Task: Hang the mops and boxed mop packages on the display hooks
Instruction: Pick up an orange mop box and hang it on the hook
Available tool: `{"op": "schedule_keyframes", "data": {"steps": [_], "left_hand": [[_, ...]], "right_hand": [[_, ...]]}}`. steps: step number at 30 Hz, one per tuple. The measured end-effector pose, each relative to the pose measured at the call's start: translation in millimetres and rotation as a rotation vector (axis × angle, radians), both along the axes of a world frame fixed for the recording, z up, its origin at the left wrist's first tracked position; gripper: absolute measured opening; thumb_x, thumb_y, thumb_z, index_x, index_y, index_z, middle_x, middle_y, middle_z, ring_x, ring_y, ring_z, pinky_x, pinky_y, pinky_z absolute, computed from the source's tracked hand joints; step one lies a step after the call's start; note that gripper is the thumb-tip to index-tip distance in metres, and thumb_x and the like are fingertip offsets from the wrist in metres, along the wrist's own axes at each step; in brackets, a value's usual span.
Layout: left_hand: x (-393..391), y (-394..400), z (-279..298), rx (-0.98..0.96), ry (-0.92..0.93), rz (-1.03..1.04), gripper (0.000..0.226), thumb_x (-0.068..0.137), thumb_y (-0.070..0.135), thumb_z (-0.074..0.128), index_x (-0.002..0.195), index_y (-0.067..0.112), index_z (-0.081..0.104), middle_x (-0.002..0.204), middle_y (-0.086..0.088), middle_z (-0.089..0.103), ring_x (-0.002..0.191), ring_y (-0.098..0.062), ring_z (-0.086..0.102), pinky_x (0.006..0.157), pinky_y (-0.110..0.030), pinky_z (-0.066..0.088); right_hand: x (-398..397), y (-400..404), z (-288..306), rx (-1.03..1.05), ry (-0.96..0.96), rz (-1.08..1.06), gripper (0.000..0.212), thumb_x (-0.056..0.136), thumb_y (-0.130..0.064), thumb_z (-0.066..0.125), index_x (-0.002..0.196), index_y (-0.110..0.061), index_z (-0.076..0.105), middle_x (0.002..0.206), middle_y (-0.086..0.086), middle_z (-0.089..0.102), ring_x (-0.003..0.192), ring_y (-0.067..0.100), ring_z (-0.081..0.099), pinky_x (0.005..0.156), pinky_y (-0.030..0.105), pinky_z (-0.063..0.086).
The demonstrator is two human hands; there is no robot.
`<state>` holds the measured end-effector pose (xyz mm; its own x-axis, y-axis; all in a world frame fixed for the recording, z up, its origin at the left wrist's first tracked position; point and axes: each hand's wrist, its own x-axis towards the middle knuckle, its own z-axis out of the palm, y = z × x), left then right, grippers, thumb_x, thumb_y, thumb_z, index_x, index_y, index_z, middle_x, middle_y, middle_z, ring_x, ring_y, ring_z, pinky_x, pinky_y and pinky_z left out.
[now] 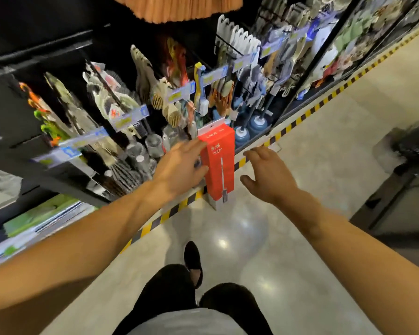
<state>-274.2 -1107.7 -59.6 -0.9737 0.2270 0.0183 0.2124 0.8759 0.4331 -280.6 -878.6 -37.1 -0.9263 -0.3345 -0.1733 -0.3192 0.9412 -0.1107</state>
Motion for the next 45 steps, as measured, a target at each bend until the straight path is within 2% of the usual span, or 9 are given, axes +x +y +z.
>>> {"op": "schedule_keyframes", "data": {"steps": [5,14,23,26,30,34,38,42,45], "left_hand": [[-46.5,-1.9,-29.8,0.022,-0.066,0.029,0.058,0.086,0.038,0.05,0.13,0.0,0.059,0.119,-0.02,0.065,0.11,-0.031,0.057,0.094,-0.03,0.033],[-124.9,21.4,-108.2,0.002,-0.248,0.205,0.06,0.085,0.034,0.052,0.139,0.008,0.051,0.135,-0.015,0.058,0.119,-0.037,0.056,0.101,-0.042,0.044],[-197.1,62.0,-207.2,-0.001,-0.38,0.465,0.061,0.086,0.034,0.052,0.146,0.021,0.044,0.14,-0.011,0.053,0.122,-0.038,0.052,0.1,-0.047,0.046],[-215.1,69.9,-246.8,-0.006,-0.418,0.521,0.07,0.083,0.041,0.056,0.149,0.025,0.038,0.139,-0.013,0.05,0.124,-0.037,0.049,0.1,-0.049,0.046],[-225.5,82.8,-280.2,-0.028,-0.478,0.601,0.086,0.076,0.056,0.057,0.152,0.027,0.03,0.148,-0.013,0.034,0.132,-0.04,0.038,0.105,-0.051,0.043],[-210.6,103.0,-292.6,0.028,-0.302,0.659,0.068,0.08,0.041,0.053,0.144,0.02,0.045,0.146,-0.018,0.038,0.128,-0.041,0.044,0.098,-0.052,0.049],[-174.3,127.6,-292.6,0.083,-0.169,0.65,0.057,0.084,0.038,0.05,0.135,0.012,0.054,0.138,-0.021,0.045,0.12,-0.04,0.051,0.093,-0.045,0.052],[-153.0,134.7,-285.2,0.266,-0.186,0.809,0.054,0.079,0.024,0.07,0.127,0.006,0.054,0.12,-0.007,0.047,0.111,-0.025,0.053,0.091,-0.023,0.049],[-144.0,134.0,-278.8,0.465,-0.322,0.91,0.094,0.068,0.02,0.089,0.143,0.01,0.034,0.127,0.007,0.037,0.116,-0.005,0.04,0.087,0.002,0.032]], "right_hand": [[-67.3,-0.5,-44.6,-0.02,-0.117,0.056,0.064,0.088,-0.034,0.071,0.141,-0.004,0.05,0.14,0.019,0.054,0.13,0.038,0.047,0.111,0.045,0.036],[-190.9,16.3,-141.8,-0.069,-0.267,0.235,0.057,0.084,-0.026,0.073,0.132,0.001,0.056,0.129,0.023,0.058,0.122,0.045,0.052,0.109,0.049,0.039],[-304.2,22.3,-242.1,-0.058,-0.378,0.376,0.074,0.077,-0.052,0.041,0.139,-0.013,0.049,0.14,0.01,0.052,0.124,0.041,0.05,0.104,0.047,0.044],[-326.8,18.6,-270.3,-0.067,-0.384,0.407,0.067,0.083,-0.043,0.06,0.142,-0.014,0.044,0.141,0.011,0.047,0.122,0.043,0.048,0.103,0.049,0.045],[-336.0,22.1,-303.4,-0.041,-0.373,0.465,0.086,0.088,-0.043,0.067,0.156,-0.014,0.025,0.159,0.01,0.027,0.135,0.042,0.037,0.113,0.05,0.035],[-331.3,38.0,-318.5,-0.325,-0.279,0.346,0.074,0.079,-0.025,0.077,0.14,-0.002,0.042,0.144,0.019,0.04,0.128,0.041,0.044,0.107,0.048,0.042],[-337.2,47.8,-323.2,-0.586,-0.541,0.12,0.107,0.067,-0.023,0.09,0.151,-0.008,0.026,0.148,0.011,0.038,0.136,0.021,0.04,0.113,0.029,0.035],[-324.8,67.0,-335.0,-0.508,-0.738,0.196,0.092,0.062,-0.013,0.09,0.137,-0.025,0.04,0.127,0.0,0.059,0.112,0.019,0.062,0.094,0.046,0.055],[-304.5,83.8,-332.8,-0.485,-0.701,0.21,0.086,0.063,-0.007,0.09,0.133,-0.016,0.041,0.119,0.001,0.06,0.102,0.018,0.061,0.079,0.032,0.051]]}}
